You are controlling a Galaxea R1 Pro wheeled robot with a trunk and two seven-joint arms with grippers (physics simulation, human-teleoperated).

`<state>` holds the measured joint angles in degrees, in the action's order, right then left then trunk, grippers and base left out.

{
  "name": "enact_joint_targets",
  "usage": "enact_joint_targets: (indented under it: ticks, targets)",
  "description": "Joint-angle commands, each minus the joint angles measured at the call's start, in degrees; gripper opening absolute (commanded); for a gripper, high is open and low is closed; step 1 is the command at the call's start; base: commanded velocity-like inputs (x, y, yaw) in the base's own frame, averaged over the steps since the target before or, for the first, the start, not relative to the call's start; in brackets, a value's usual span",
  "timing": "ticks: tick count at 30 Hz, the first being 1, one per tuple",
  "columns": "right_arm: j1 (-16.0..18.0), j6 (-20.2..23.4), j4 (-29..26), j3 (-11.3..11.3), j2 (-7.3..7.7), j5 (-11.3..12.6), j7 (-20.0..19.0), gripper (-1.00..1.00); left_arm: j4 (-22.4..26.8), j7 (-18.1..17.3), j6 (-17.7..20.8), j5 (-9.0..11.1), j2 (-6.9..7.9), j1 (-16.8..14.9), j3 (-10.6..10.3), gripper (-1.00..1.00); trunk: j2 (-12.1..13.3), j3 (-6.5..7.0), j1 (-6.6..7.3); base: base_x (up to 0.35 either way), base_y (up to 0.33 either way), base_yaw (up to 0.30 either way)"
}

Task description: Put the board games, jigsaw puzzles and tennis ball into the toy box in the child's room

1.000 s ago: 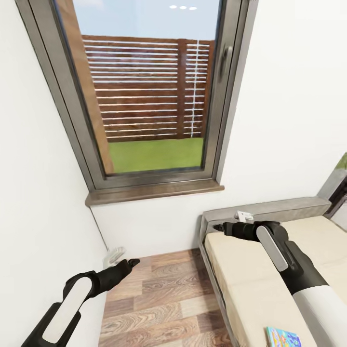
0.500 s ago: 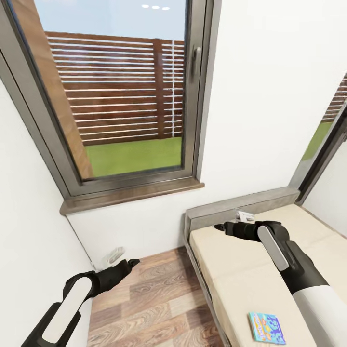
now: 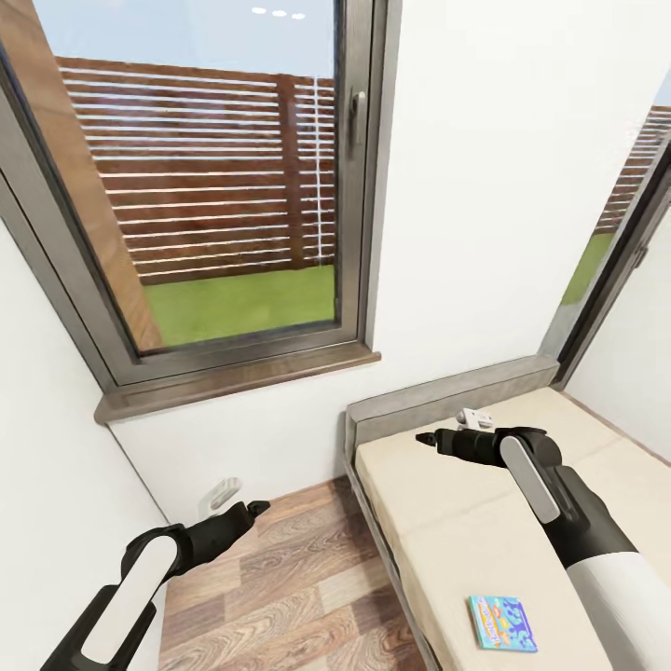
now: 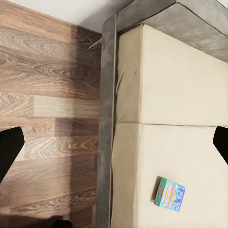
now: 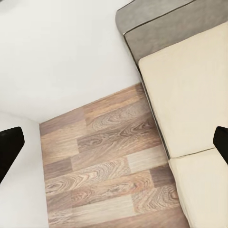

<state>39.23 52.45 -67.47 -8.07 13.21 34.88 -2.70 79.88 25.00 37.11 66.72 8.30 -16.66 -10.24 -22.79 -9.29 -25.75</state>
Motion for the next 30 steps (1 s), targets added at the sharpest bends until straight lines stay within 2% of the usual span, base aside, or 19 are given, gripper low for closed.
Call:
enact_joint_targets:
  ticks: [1,17,30]
  targets:
    - [0.1,0.2,0.0,-0.1,0.04,-0.3,-0.3,1.00,0.1,0.6,0.0,0.6,0.05,-0.1,-0.1,1.00,-0.1,-0.12,-0.04,0.000,0.000,-0.024]
    - [0.0,0.0,0.3,0.2,0.32,-0.4,-0.4,1.00,0.1,0.6,0.0,0.5,0.05,0.0,-0.1,1.00,-0.1,-0.12,-0.04,0.000,0.000,-0.008]
    - [0.0,0.5,1.4,1.5,0.42,-0.4,-0.5,1.00,-0.6,0.6,-0.2,0.5,0.04,-0.1,0.0,1.00,-0.1,-0.12,-0.04,0.000,0.000,-0.001]
